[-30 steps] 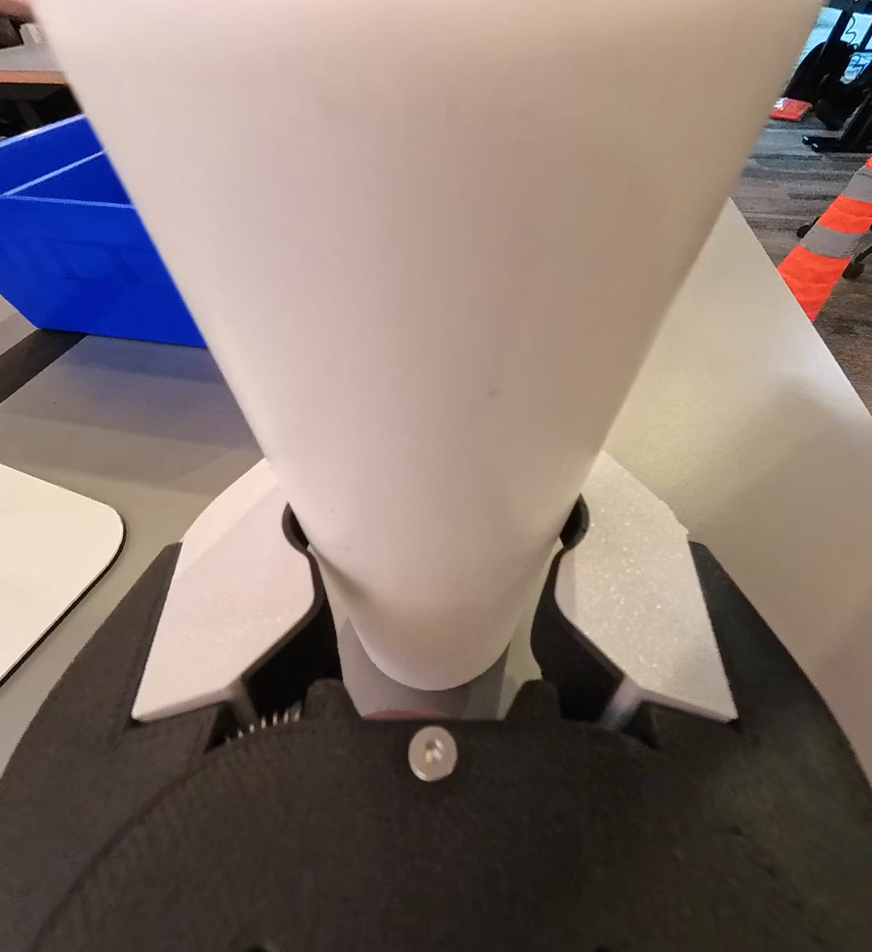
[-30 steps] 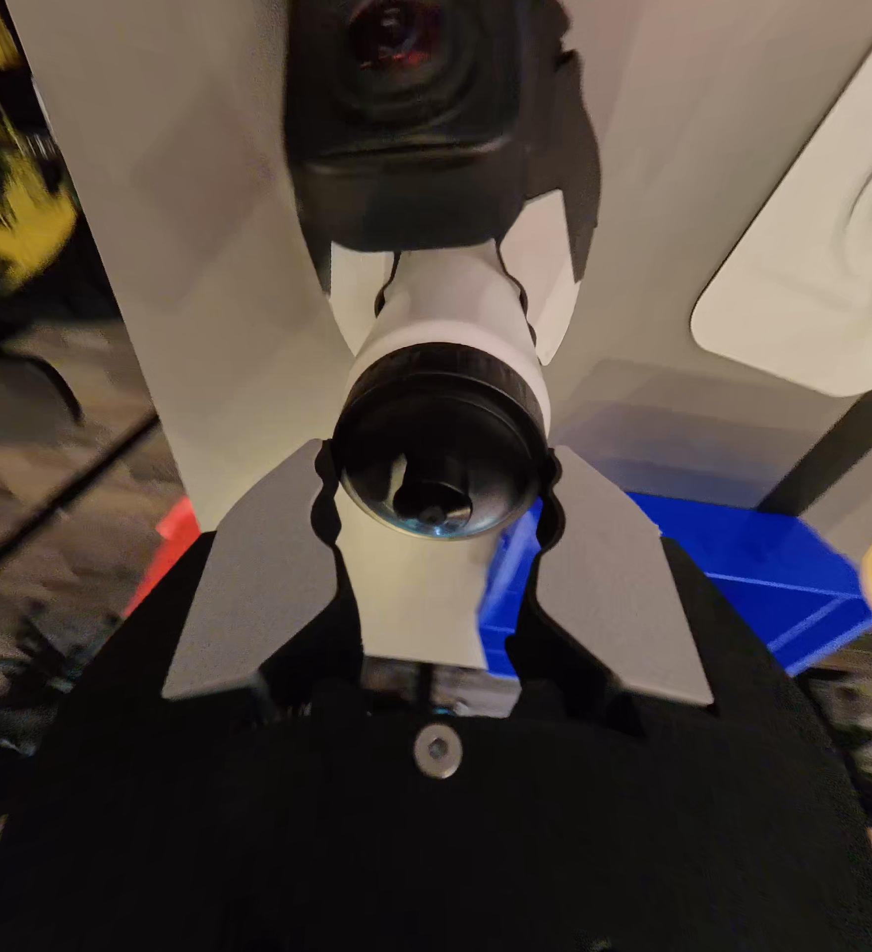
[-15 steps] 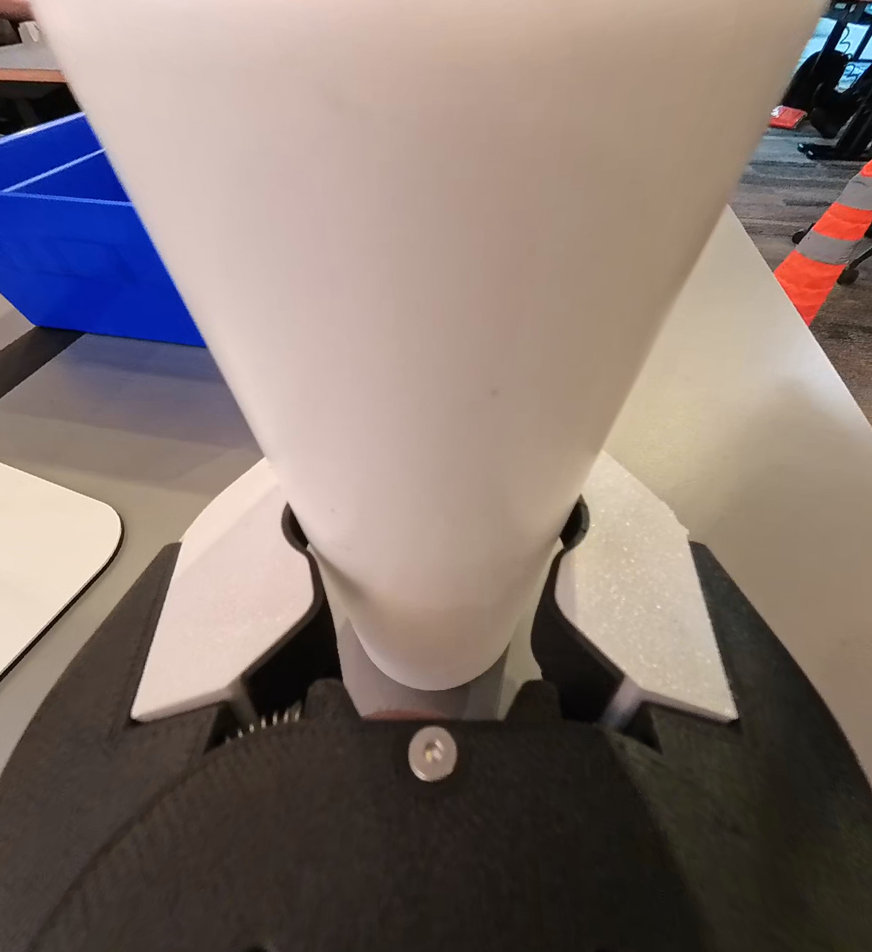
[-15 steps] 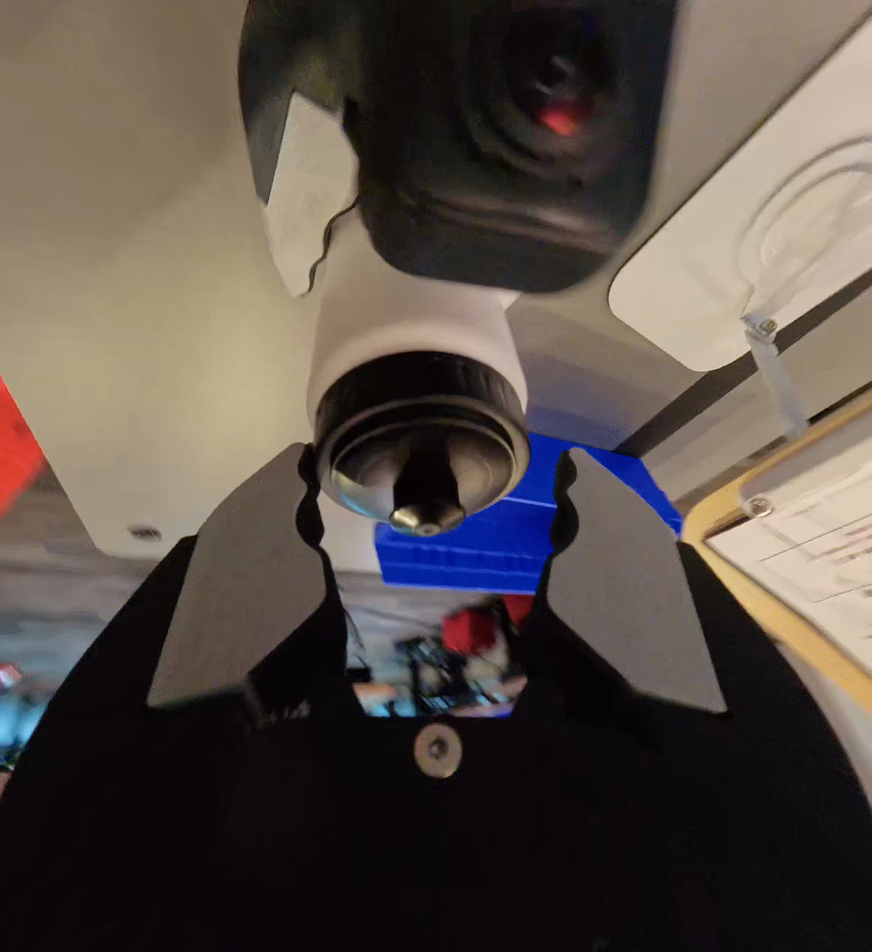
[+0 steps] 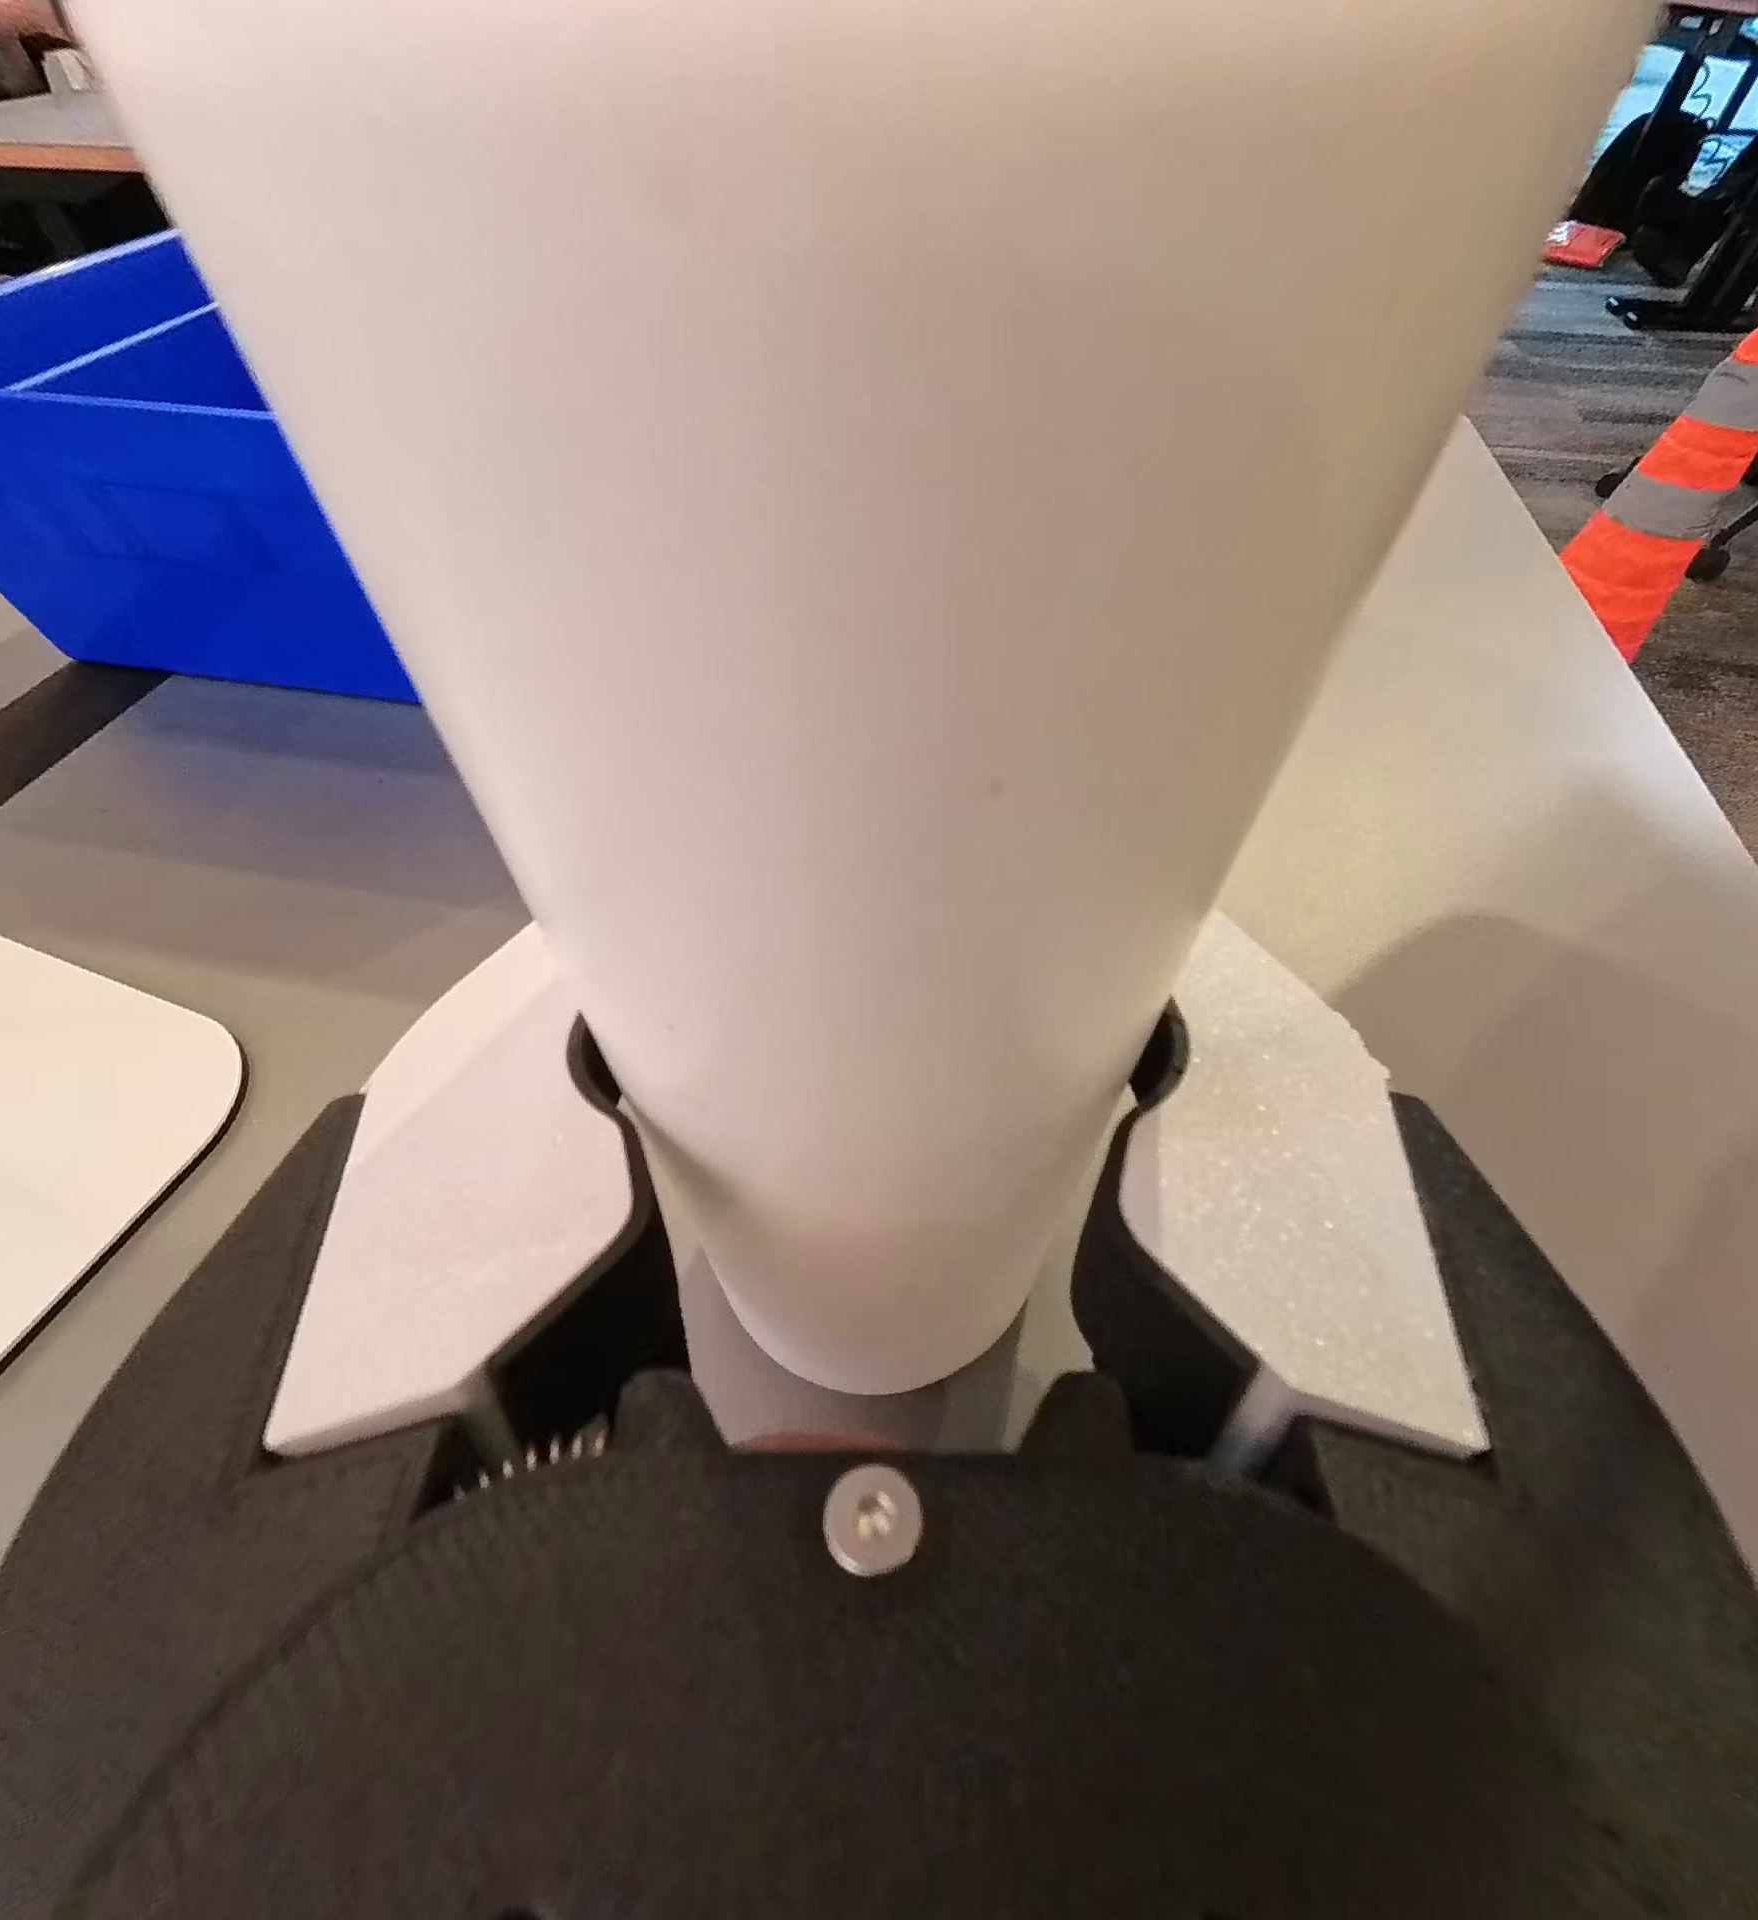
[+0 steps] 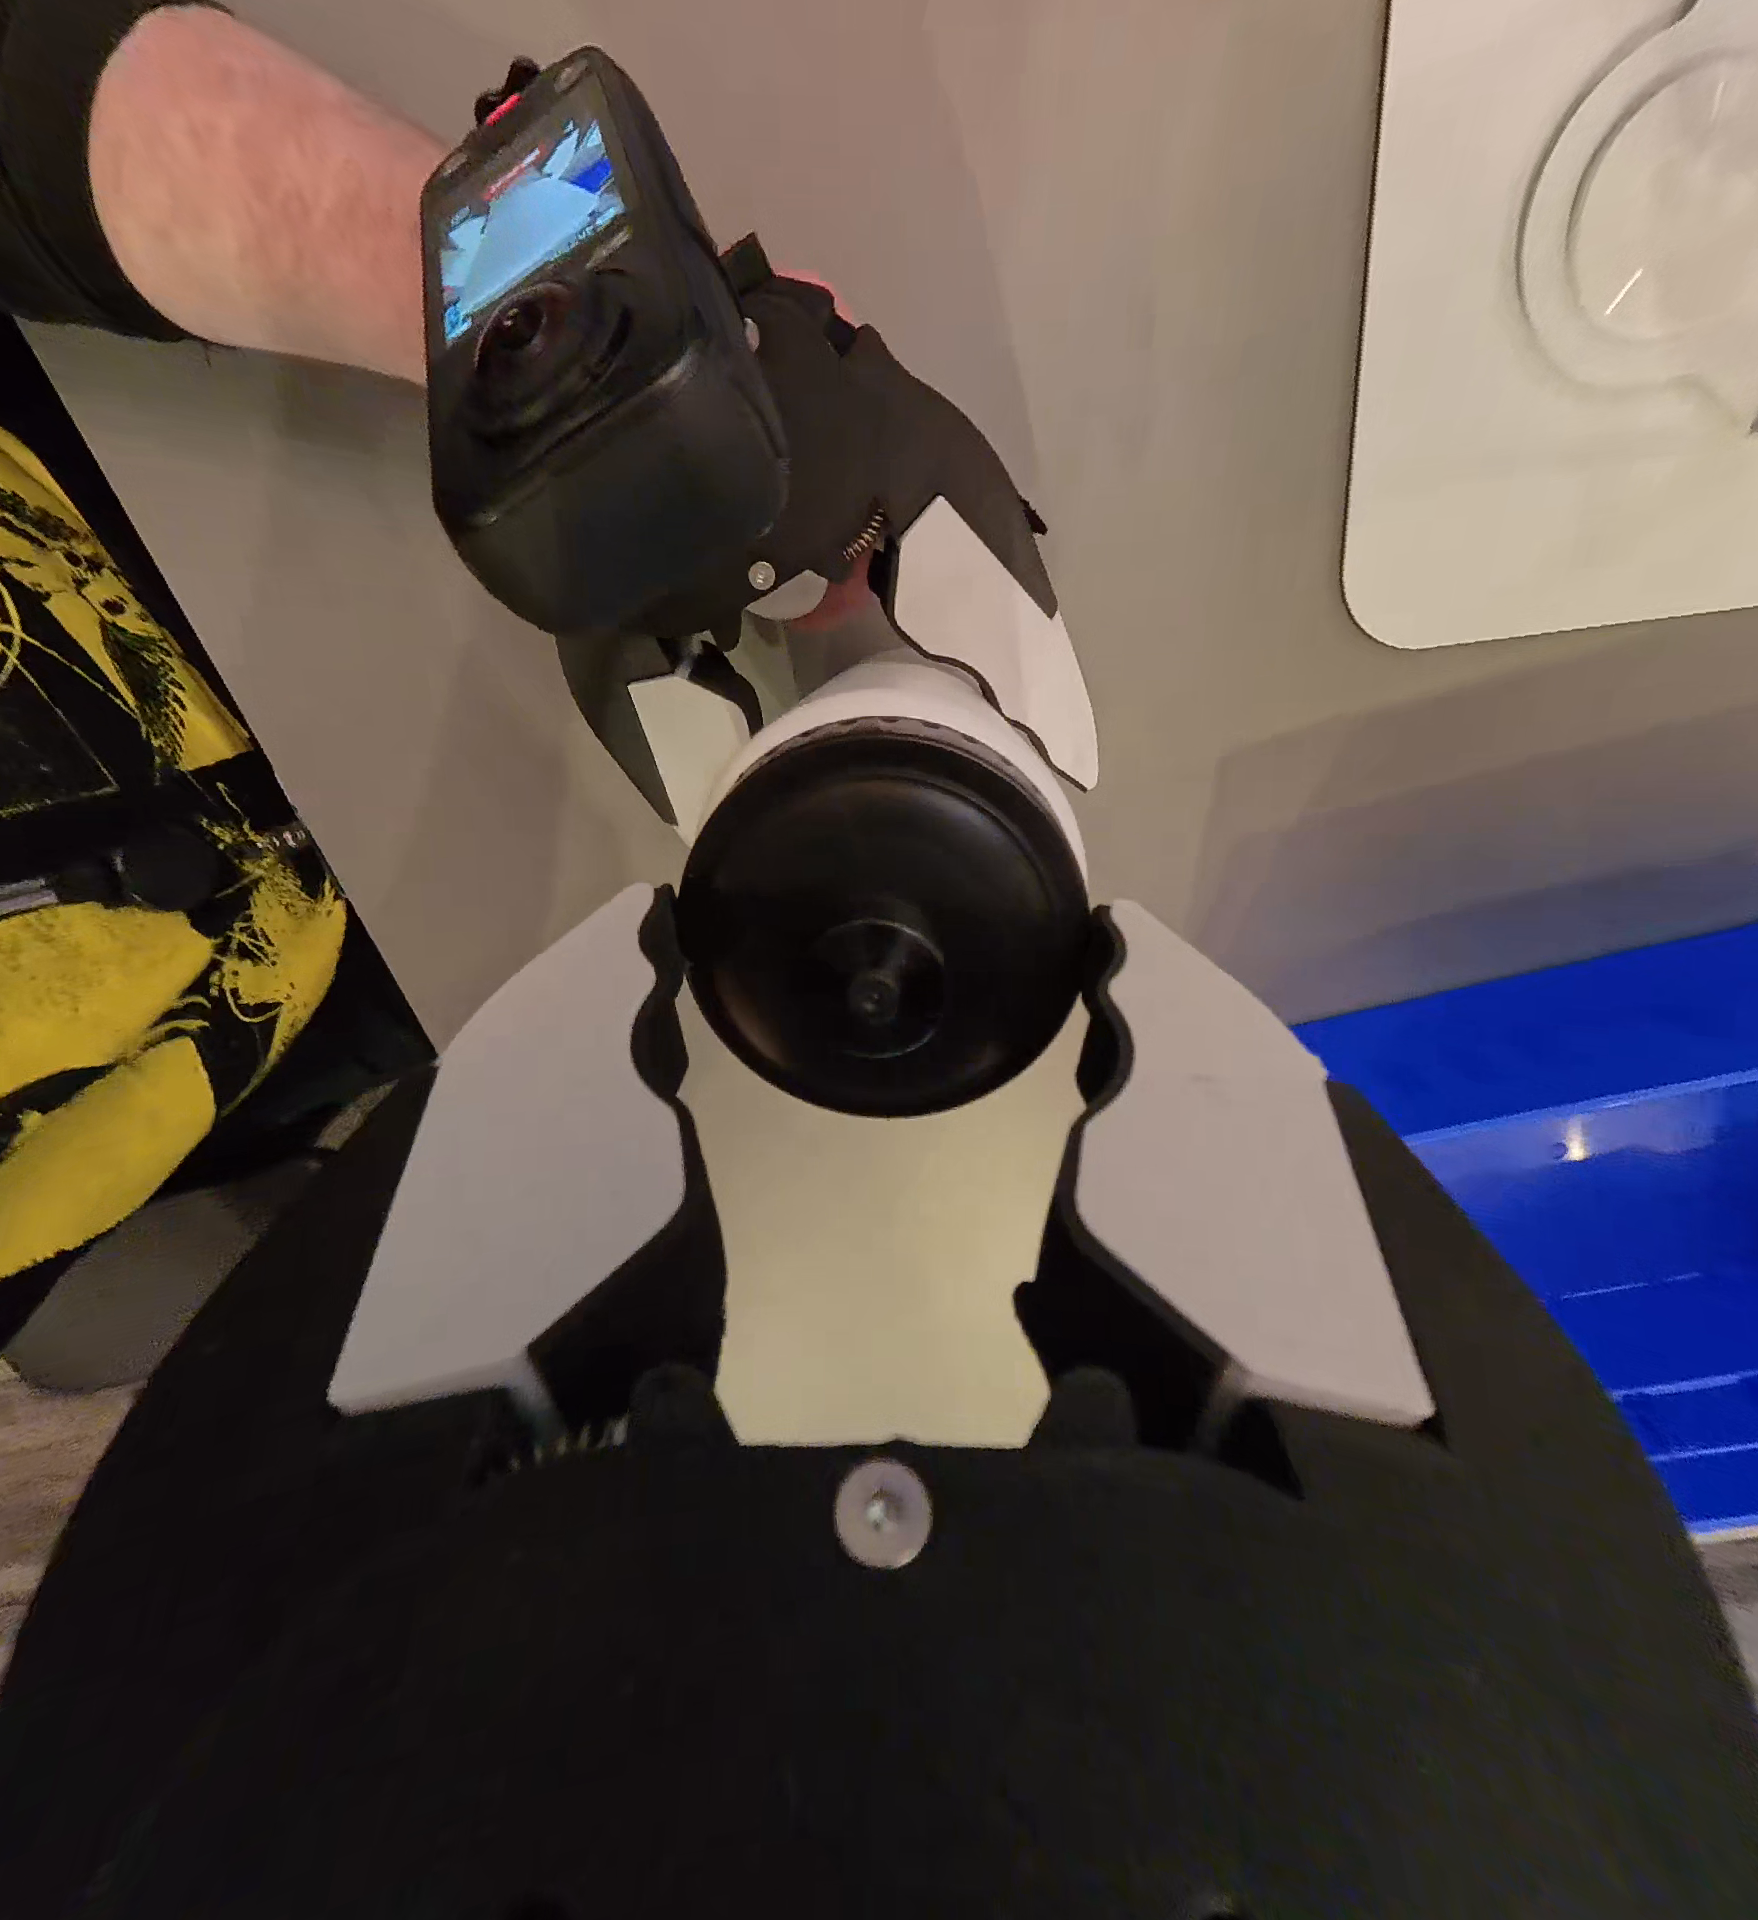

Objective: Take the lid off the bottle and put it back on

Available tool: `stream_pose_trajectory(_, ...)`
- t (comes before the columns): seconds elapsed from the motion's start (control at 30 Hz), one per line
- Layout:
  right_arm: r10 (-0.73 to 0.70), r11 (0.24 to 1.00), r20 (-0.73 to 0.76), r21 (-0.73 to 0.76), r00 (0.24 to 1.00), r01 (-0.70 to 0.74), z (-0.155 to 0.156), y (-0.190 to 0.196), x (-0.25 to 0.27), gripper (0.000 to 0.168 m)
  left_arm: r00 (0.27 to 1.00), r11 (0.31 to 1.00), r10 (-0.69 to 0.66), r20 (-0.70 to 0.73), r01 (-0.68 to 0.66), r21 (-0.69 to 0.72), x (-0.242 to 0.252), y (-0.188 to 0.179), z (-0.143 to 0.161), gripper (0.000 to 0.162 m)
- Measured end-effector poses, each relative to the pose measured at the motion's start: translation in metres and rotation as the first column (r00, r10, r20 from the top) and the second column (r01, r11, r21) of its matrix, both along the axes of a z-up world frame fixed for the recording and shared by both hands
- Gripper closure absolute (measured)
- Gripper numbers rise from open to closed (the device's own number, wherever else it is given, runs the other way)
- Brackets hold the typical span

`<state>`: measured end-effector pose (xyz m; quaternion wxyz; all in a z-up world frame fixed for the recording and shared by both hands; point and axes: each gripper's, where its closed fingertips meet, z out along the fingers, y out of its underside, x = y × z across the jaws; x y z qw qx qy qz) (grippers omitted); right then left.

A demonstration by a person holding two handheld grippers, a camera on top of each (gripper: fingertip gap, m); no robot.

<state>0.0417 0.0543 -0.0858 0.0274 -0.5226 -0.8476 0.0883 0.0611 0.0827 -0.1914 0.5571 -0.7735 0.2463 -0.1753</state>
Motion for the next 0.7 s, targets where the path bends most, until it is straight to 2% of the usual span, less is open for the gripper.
stream_pose_trajectory(0.13,0.112,0.993,0.056,0.039,0.992,-0.115,0.000,0.001,0.001,0.094,1.000,1.000,-0.002,0.001,0.002,-0.001,0.000,0.000,0.000,0.065)
stream_pose_trajectory(0.27,0.336,0.930,0.171,0.099,0.926,-0.355,0.000,0.004,0.003,0.094,1.000,1.000,-0.002,0.003,0.002,0.000,0.000,0.000,0.000,0.065)
stream_pose_trajectory(0.4,0.534,0.765,0.340,0.196,0.774,-0.614,0.001,0.009,0.004,0.094,1.000,1.000,-0.002,0.002,0.002,0.001,0.000,0.000,0.000,0.065)
stream_pose_trajectory(0.53,0.597,0.566,0.507,0.283,0.622,-0.774,0.004,0.014,0.002,0.094,1.000,1.000,-0.003,0.007,0.003,0.000,0.000,0.000,0.000,0.065)
stream_pose_trajectory(0.6,0.589,0.502,0.558,0.315,0.585,-0.805,0.005,0.015,0.003,0.094,1.000,1.000,-0.004,0.003,0.004,0.002,0.000,0.000,0.000,0.065)
stream_pose_trajectory(0.63,0.583,0.498,0.560,0.325,0.588,-0.804,0.006,0.016,0.003,0.094,1.000,1.000,-0.004,0.001,0.004,0.002,0.000,0.000,0.000,0.065)
stream_pose_trajectory(0.7,0.577,0.553,0.501,0.342,0.645,-0.760,0.004,0.014,0.001,0.091,1.000,1.000,-0.006,0.010,0.006,-0.001,0.000,0.000,0.000,0.065)
